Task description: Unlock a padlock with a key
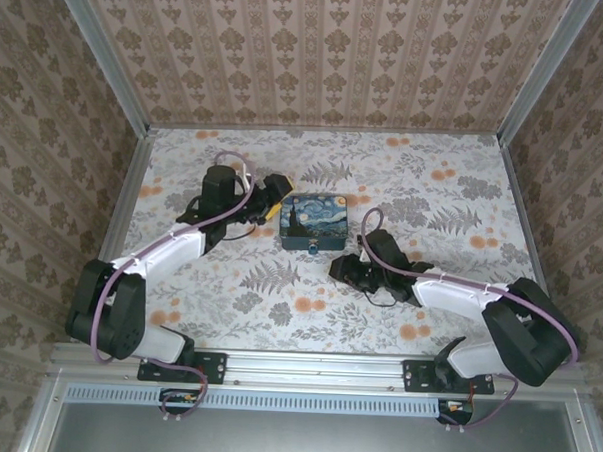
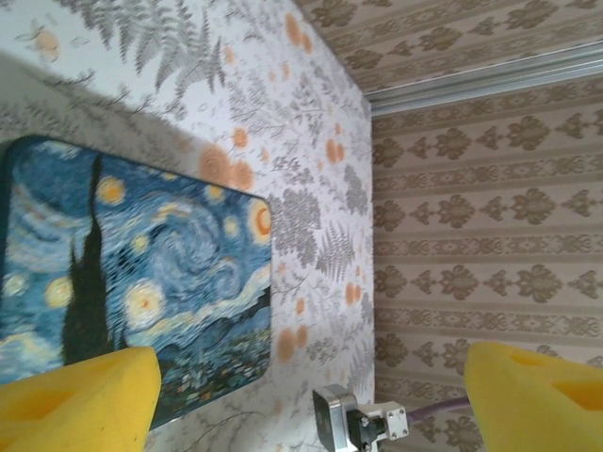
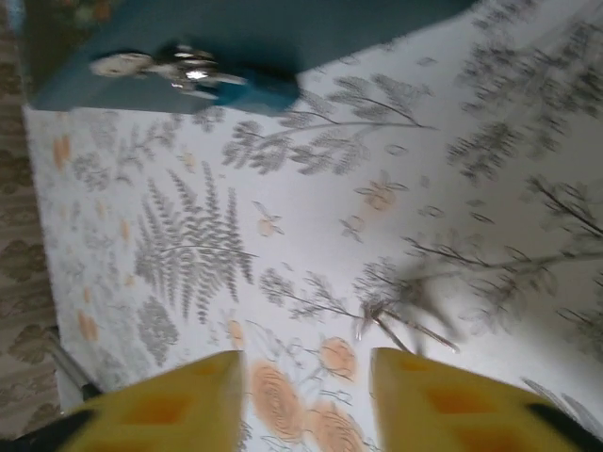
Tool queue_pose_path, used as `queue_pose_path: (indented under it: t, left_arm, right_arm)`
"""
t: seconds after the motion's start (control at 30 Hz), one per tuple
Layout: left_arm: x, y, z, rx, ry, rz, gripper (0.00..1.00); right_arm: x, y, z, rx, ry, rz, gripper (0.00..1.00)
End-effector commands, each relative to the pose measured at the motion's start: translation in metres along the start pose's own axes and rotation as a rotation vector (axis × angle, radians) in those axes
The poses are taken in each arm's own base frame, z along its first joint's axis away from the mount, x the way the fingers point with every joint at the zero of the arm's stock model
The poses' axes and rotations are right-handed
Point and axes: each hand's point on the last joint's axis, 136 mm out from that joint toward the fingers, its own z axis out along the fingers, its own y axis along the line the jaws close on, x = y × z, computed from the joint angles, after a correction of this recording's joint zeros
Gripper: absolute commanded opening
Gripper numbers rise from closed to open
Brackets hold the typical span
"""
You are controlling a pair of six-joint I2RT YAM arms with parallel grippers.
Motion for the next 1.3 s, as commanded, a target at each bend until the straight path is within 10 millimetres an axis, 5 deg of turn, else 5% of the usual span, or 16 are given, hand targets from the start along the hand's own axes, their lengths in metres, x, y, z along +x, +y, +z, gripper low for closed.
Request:
queue_pose_path:
  t: [0.0, 0.27, 0.6, 0.9, 1.27]
  left_arm:
    - [0.006, 0.011, -0.002, -0.037, 0.01, 0.03, 0.86]
    - [0.006, 0.013, -0.006, -0.061, 0.01, 0.062, 0.91]
    - [0.002, 0.018, -0.011, -0.081, 0.005, 0.071, 0.96]
    - [-0.003, 0.021, -0.015, -0.085, -0.005, 0.067, 0.97]
    - [-0.005, 0.022, -0.017, -0.089, -0.009, 0.065, 0.97]
  right_arm:
    - [-0.008, -0.005, -0.011, 0.081, -0.04, -0.079, 0.57]
    - [-0.023, -0.002, -0.033, 0.186, -0.07, -0.193, 0.59]
    - [0.001, 0.001, -0.024, 0.241, 0.13, -0.364, 0.48]
    - [0.037, -0.006, 0.003, 0.265, 0.27, -0.366, 0.4]
    - [0.042, -0.01, 0.026, 0.236, 0.27, -0.317, 0.36]
